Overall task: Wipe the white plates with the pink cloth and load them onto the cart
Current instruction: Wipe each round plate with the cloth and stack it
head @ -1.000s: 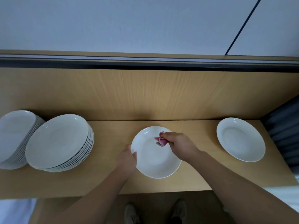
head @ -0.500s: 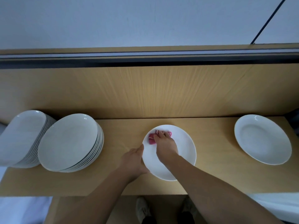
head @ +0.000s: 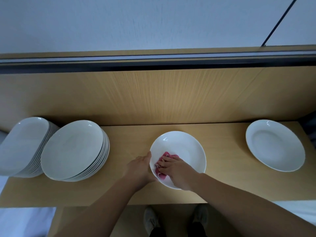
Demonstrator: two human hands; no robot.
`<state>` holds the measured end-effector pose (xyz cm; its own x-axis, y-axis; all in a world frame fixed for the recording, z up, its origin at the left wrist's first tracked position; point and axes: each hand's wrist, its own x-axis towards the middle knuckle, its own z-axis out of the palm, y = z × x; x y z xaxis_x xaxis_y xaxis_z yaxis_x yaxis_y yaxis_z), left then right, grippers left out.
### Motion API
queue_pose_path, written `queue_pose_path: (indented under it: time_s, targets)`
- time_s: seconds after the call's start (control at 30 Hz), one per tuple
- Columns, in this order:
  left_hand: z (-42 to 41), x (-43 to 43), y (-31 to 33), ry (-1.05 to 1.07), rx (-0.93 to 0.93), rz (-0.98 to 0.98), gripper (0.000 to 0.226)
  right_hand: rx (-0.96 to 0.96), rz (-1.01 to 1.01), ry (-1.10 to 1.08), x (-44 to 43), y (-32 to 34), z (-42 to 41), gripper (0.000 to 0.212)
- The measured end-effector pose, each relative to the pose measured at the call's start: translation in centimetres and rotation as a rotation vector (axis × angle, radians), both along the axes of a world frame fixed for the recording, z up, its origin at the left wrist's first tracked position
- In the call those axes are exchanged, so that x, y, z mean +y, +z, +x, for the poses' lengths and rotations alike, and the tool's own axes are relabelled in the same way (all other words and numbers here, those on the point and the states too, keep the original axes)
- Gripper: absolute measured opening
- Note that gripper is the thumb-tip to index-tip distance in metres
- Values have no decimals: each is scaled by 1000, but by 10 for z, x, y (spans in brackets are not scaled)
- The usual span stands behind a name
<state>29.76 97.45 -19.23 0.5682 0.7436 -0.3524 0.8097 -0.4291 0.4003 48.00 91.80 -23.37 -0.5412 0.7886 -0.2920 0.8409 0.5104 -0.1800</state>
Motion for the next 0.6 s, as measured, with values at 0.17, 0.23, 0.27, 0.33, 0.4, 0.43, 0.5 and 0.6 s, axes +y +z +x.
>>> queue_pose_path:
  time_s: [0.17,0.23,0.27,0.33,0.4,0.43,0.5,0.6]
  targets:
    - [0,0,4,-1,48,22,80,-31,-37,193,-14,18,23,46]
    - [0,-1,3,2,86,26,88,-67,-104,239,-19,24,37,45]
    - [-1,-1,2,0,102,28,90,-66,-153,215,-21,26,45,43]
    - [0,-1,1,-2,112,32,92,-26,-260,126,-23,31,61,42]
    - [2,-2,1,-11,124,45,95,24,-333,52,-19,42,72,41]
    - [3,-3,1,-22,129,64,97,59,-345,-8,-15,48,76,36]
    - [5,-7,2,-69,126,111,97,134,-343,-74,-2,58,80,37]
    - [6,-12,1,-175,118,143,81,133,-143,21,29,63,76,47]
